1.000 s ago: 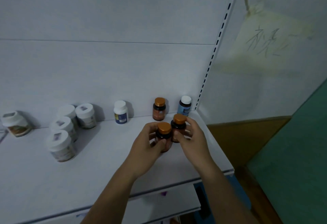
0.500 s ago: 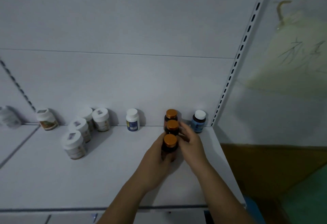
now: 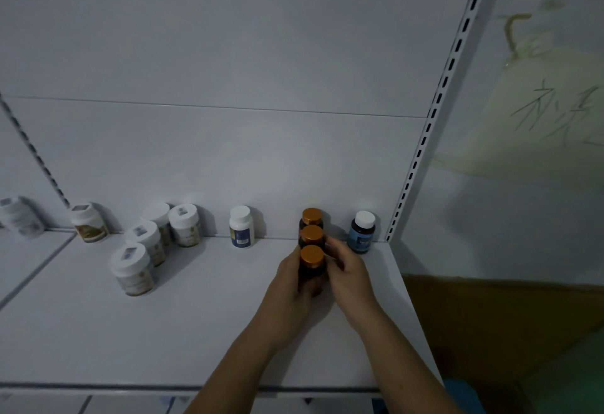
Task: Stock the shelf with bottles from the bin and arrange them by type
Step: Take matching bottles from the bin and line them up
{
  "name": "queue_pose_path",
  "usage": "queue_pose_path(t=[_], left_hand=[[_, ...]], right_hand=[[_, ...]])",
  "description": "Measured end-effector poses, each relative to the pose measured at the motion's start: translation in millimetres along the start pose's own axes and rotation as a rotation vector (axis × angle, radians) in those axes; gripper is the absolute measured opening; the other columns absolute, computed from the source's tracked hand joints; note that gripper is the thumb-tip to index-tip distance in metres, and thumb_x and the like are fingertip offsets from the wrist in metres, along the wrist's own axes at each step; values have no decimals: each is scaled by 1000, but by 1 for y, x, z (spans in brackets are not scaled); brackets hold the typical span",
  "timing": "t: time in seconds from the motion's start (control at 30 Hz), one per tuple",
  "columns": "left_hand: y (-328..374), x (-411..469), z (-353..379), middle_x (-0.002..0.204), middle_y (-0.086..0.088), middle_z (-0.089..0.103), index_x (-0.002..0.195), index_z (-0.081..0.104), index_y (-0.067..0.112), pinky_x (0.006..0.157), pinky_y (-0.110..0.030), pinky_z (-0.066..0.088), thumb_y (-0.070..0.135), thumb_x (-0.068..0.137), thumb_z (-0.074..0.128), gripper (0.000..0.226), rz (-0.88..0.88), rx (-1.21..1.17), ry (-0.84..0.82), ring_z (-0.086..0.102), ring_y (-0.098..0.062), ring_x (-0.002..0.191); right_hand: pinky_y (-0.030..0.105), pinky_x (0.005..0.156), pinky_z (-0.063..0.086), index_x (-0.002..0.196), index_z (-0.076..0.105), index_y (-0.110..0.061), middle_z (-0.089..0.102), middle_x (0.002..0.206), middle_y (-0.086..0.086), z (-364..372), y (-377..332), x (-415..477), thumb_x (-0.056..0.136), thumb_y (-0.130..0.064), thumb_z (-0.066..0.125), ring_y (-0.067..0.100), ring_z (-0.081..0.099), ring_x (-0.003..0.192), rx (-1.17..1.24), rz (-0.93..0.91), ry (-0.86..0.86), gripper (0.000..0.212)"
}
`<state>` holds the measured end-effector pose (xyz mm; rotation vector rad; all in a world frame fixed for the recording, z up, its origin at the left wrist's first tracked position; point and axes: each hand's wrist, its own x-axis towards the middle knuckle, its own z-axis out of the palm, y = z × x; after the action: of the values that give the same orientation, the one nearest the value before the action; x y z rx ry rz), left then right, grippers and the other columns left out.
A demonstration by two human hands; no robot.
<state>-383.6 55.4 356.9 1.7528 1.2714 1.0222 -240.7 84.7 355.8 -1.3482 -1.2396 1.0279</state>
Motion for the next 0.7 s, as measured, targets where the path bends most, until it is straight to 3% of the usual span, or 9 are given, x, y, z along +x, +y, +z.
queue_pose_path(t=[0.2, 0.33, 0.4, 0.47, 0.53, 0.6, 0.7], left_hand=[[-4, 0, 3, 140, 5, 55, 147, 47, 38, 101, -10, 46, 10, 104, 60, 53, -45, 36, -13, 54, 7, 123], [5, -2, -2, 125, 12, 60, 130, 51, 40, 89, -4, 45, 1, 102, 59, 49, -62, 14, -10, 57, 18, 106], [4, -4, -8, 146, 12, 50, 145, 40, 39, 108, -14, 41, 12, 104, 61, 53, -100, 50, -2, 48, 11, 127], [2, -7, -19, 167, 6, 33, 164, 24, 28, 125, -35, 33, 22, 104, 63, 72, -153, 94, 13, 34, -7, 151], [7, -10, -32, 169, 9, 32, 166, 24, 28, 127, -39, 32, 27, 103, 64, 74, -116, 148, 41, 31, -6, 153], [16, -14, -45, 164, 15, 37, 163, 30, 34, 123, -30, 32, 35, 104, 63, 68, -23, 229, 71, 33, 2, 147], [31, -19, -65, 161, 13, 43, 160, 35, 36, 118, -27, 33, 54, 102, 56, 64, 55, 440, 94, 39, -3, 145]], right_hand=[[30, 106, 52, 124, 62, -49, 68, 125, -21, -3, 0, 0, 106, -6, 51, 1, 62, 121, 0, 14, 8, 47], [32, 112, 47, 137, 59, -39, 65, 133, -14, -7, -2, -7, 106, -3, 48, 5, 58, 127, -29, 37, 2, 48], [37, 115, 45, 148, 54, -27, 60, 144, -5, -13, -2, -10, 104, 1, 48, 13, 55, 135, -52, 43, 8, 52], [34, 115, 43, 149, 51, -26, 57, 149, -3, -20, -3, -14, 103, 6, 46, 15, 53, 138, -79, 30, 3, 57], [30, 113, 42, 149, 51, -30, 57, 148, -5, -26, -9, -20, 102, 6, 47, 13, 53, 138, -109, -7, -2, 59], [31, 116, 42, 147, 51, -33, 57, 147, -10, -33, -17, -27, 103, 1, 51, 8, 52, 137, -142, -64, -6, 56], [22, 116, 37, 147, 47, -39, 51, 148, -19, -41, -35, -38, 105, -22, 58, -2, 45, 138, -332, -248, -64, 46]])
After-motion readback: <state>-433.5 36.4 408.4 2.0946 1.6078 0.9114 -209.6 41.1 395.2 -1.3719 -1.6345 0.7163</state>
